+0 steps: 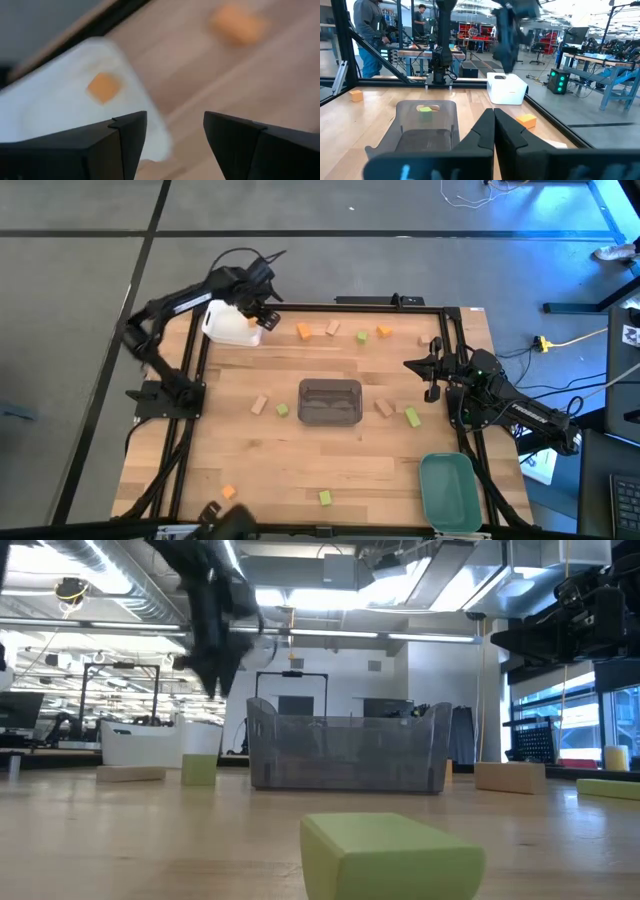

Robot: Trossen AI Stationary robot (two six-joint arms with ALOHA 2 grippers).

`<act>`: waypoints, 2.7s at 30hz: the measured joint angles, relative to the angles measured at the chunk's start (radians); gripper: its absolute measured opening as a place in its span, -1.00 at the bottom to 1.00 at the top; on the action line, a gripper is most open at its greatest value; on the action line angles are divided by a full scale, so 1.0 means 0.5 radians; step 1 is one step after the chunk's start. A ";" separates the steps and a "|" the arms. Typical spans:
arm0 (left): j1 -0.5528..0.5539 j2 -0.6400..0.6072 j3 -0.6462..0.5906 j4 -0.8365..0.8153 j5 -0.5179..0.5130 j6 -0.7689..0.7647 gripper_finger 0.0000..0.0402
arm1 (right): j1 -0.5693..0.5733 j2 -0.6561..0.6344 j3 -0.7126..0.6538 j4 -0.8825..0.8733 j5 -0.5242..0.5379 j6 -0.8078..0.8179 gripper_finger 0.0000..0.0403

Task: Sort & place blocks by color
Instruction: Put the brown block into the black bin

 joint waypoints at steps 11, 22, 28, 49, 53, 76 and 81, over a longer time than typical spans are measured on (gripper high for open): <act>-0.768 -0.553 0.002 0.002 0.044 0.027 -0.06 | 0.000 0.000 0.000 0.000 0.000 0.000 -1.00; -1.353 -0.572 0.001 -0.008 -0.249 -0.261 -0.06 | 0.000 -0.001 -0.001 0.020 -0.222 0.303 -1.00; -1.565 -0.561 -0.002 -0.014 -0.441 -0.365 -0.06 | 0.000 0.000 0.054 0.011 -0.371 0.777 -1.00; -1.773 -0.624 -0.002 -0.119 -0.880 -0.432 -0.07 | 0.005 0.861 1.808 -2.246 -0.104 0.693 -1.00; -1.773 -0.673 -0.002 -0.150 -0.929 -0.415 -0.07 | 0.005 1.189 1.973 -2.530 -0.113 0.755 -1.00; -1.773 -0.875 -0.001 -0.204 -0.915 -0.306 -0.07 | 0.019 2.060 1.968 -2.335 -0.365 1.145 -0.97; -1.772 -0.871 -0.001 -0.219 -0.909 -0.304 -0.07 | 0.020 2.125 1.968 -2.342 -0.365 1.148 -0.98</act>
